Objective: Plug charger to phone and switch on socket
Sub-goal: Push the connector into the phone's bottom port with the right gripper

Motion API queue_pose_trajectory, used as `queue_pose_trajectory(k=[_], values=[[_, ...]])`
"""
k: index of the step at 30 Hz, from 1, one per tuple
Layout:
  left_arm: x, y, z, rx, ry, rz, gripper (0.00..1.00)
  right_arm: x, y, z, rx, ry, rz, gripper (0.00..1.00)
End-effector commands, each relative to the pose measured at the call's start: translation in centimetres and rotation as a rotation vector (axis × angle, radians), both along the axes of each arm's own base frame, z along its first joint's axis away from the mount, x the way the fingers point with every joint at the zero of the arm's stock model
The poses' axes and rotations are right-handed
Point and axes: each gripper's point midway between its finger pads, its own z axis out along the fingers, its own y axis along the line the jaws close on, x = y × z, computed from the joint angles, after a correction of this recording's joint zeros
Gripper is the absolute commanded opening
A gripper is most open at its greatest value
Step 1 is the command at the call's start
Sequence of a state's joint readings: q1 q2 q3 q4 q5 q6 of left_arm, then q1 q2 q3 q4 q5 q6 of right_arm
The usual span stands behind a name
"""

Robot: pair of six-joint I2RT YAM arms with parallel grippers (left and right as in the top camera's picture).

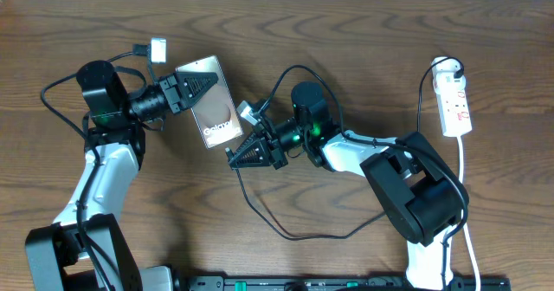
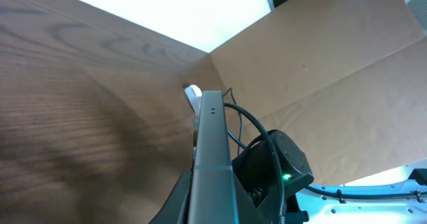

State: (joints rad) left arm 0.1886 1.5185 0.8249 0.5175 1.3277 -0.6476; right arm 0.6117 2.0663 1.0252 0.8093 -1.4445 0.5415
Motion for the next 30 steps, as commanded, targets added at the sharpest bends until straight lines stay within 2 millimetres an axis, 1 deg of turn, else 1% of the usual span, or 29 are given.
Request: queue_pose_trajectory(k=[1, 5, 9, 30], values=[[-0.2, -0.1, 0.1, -0.011, 0.012, -0.007, 0.07, 0.2, 0.0, 0.1, 0.001, -0.002, -0.005, 0.01], [-0.5, -0.2, 0.3, -0.013, 0.002, -0.028, 0.08, 0.2, 0.0, 0.1, 0.002, -0.002, -0.005, 0.01], [-1.1, -0.6, 0.8, -0.015, -0.037, -0.073, 0.08, 0.2, 0.0, 0.2, 0.006, -0.008, -0.005, 0.01], [-1.4, -0.7, 0.9, -0.032, -0.012, -0.092, 0.08, 0.4, 0.1, 0.4, 0.007, -0.006, -0.017, 0.01]])
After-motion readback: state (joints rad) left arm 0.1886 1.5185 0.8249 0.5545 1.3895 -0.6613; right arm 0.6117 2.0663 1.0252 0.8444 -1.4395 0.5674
